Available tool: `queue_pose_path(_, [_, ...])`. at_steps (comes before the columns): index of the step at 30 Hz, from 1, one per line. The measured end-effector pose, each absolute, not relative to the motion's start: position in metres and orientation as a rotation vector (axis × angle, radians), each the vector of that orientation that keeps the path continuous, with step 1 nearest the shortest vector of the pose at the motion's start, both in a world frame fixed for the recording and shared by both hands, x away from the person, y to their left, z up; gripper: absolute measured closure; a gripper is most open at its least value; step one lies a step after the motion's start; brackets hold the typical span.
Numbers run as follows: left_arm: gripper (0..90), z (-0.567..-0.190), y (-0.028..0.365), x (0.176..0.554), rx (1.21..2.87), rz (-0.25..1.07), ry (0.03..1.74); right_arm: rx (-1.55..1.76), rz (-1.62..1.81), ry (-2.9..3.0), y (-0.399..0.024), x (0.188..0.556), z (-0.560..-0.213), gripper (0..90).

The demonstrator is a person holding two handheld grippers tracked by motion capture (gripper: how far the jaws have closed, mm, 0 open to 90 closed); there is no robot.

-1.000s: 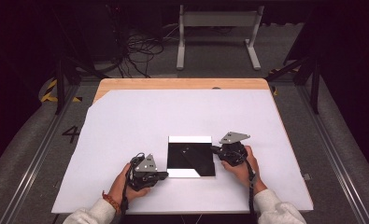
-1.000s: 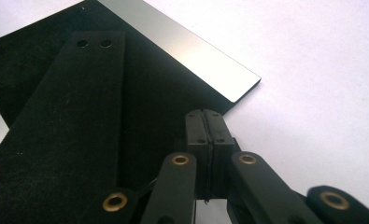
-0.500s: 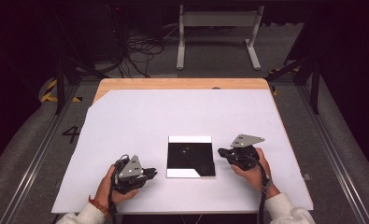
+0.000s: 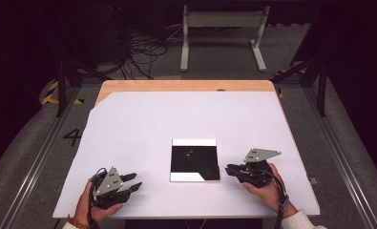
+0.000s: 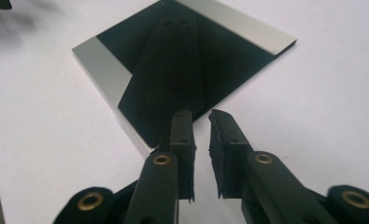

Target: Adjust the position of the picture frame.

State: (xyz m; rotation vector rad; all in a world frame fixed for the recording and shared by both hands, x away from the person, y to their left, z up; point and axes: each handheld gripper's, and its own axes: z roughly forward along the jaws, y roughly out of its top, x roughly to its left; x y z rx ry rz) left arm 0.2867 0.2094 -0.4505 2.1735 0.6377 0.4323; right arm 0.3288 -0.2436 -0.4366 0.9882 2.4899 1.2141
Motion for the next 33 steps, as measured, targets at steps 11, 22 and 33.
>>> queue_pose_path(11, [50.0, -0.454, 0.203, 0.289, 2.181, 0.413, 0.635, 0.927, 1.14, 2.636, -0.224, 0.325, -0.446, 64.5])
queue_pose_path(22, [47.4, -0.457, 0.198, 0.291, 2.195, 0.384, 0.637, 0.833, 0.898, 2.709, -0.21, 0.323, -0.442, 74.5])
queue_pose_path(33, [46.3, -0.457, 0.195, 0.292, 2.204, 0.378, 0.629, 0.862, 0.752, 2.765, -0.2, 0.33, -0.435, 76.3])
